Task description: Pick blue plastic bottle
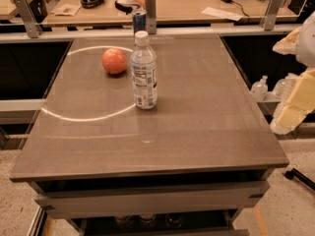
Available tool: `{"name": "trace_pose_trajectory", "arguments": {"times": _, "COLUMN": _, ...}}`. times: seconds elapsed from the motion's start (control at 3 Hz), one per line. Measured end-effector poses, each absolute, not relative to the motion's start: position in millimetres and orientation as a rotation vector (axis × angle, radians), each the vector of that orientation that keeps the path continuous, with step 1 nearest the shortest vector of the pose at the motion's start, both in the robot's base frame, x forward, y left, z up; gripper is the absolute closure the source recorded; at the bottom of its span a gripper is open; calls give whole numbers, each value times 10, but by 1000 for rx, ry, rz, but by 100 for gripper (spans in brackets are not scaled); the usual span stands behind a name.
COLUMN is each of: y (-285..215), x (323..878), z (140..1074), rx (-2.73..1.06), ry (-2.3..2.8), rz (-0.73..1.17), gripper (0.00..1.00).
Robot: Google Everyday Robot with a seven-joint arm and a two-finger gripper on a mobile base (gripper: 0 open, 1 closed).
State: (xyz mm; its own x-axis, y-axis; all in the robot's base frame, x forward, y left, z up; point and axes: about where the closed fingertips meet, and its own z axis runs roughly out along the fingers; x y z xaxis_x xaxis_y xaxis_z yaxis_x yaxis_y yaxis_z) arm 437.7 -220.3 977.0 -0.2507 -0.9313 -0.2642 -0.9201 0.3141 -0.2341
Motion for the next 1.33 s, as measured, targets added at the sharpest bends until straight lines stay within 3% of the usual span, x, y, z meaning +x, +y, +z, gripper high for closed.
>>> {"name": "trace_pose_trajectory", "arguments": {"times": 1.0, "y": -2503, "x": 4352, "z": 9507, "rx": -1215, "ry": 1988, "rz": 292, "gripper": 0}}
{"name": "trace_pose_trajectory", "arguments": {"times": 1.33, "y": -2308, "x": 4430, "z": 9606, "rx": -1136, "ry": 1784, "rz": 432, "gripper": 0}}
